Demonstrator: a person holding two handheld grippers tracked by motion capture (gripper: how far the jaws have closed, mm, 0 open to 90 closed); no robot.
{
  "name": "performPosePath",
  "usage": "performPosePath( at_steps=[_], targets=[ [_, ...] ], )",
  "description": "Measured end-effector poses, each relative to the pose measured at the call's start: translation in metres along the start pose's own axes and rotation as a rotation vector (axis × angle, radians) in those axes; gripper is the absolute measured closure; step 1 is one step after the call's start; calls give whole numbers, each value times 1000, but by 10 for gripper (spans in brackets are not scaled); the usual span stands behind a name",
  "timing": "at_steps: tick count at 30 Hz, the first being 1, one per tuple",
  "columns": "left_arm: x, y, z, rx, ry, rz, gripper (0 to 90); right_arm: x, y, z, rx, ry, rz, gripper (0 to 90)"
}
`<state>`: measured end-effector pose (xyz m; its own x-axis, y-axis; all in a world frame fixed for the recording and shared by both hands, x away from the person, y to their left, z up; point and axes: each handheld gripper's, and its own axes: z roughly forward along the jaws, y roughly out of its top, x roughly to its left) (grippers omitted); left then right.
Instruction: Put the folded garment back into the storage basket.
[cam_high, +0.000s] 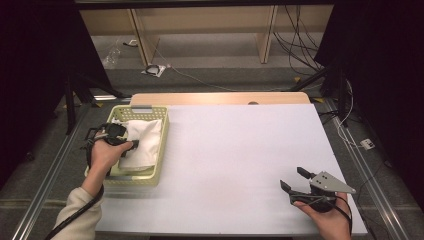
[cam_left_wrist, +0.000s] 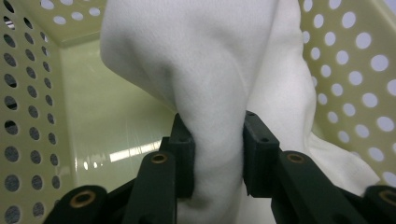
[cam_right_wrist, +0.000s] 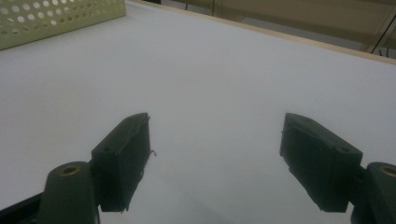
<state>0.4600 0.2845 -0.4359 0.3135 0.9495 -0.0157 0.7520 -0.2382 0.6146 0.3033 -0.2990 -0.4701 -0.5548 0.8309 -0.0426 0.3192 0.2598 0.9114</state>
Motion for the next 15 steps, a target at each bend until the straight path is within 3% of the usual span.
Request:
performPosePath(
  at_steps=[15],
  targets=[
    [8, -1, 8, 45, 32, 14, 681, 0, 0, 0, 0, 0, 1, 253]
  ],
)
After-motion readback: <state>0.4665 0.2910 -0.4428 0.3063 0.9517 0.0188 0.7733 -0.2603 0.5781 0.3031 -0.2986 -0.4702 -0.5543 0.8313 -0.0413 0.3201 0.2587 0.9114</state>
